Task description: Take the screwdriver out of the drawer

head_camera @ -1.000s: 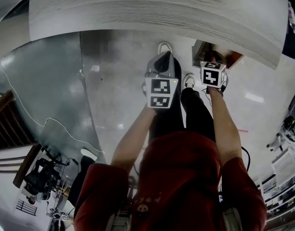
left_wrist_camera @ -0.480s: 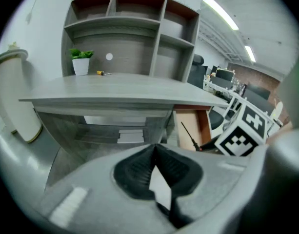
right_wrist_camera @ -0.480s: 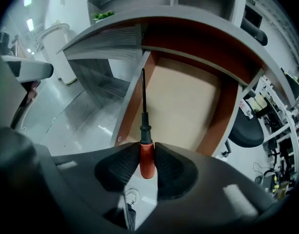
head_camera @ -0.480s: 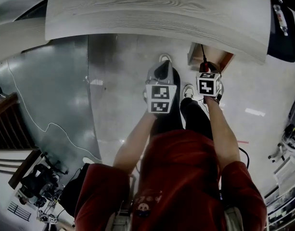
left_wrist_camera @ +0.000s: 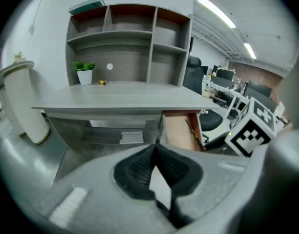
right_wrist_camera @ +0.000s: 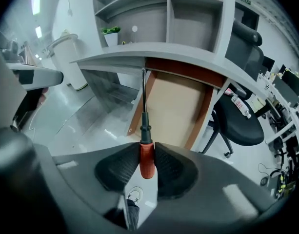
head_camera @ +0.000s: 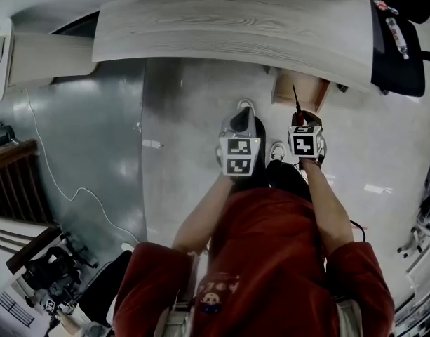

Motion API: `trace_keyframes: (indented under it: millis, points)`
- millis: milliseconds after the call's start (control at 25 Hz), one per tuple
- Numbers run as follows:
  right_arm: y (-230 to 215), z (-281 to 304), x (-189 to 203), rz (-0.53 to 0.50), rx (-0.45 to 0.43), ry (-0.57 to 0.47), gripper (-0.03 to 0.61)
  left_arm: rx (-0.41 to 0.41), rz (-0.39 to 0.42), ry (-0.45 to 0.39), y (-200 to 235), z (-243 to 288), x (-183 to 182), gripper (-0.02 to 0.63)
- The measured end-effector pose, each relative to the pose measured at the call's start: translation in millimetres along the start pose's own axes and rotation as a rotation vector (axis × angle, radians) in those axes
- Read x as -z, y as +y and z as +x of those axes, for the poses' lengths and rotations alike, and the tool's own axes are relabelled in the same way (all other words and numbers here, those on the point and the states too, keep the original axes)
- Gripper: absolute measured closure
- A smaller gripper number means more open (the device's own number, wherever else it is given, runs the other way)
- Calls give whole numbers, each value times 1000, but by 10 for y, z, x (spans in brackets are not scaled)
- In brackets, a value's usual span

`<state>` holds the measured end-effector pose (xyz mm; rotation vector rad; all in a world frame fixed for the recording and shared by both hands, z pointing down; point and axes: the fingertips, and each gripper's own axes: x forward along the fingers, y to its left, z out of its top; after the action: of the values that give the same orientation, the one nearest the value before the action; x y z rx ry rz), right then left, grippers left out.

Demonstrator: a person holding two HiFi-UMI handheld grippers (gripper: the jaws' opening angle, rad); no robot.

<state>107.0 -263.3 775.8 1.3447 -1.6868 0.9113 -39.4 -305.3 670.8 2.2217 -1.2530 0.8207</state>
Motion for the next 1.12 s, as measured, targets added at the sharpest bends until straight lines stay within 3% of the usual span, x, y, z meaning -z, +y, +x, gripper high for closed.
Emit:
trace_keyframes:
  millis: [440,800,1120]
  points:
    - [-63,-811,354,-37,-85,-77,486,-45,-6,-18,-537,-639,118,614]
    - [162,-1611,222,-23,-142,-169,485,-99,-101,-95,-425,-1431,-3,614]
    - [204,-2270,33,-11,-171,-275,485,-127,-61,-188,-502,-1908,-296,614]
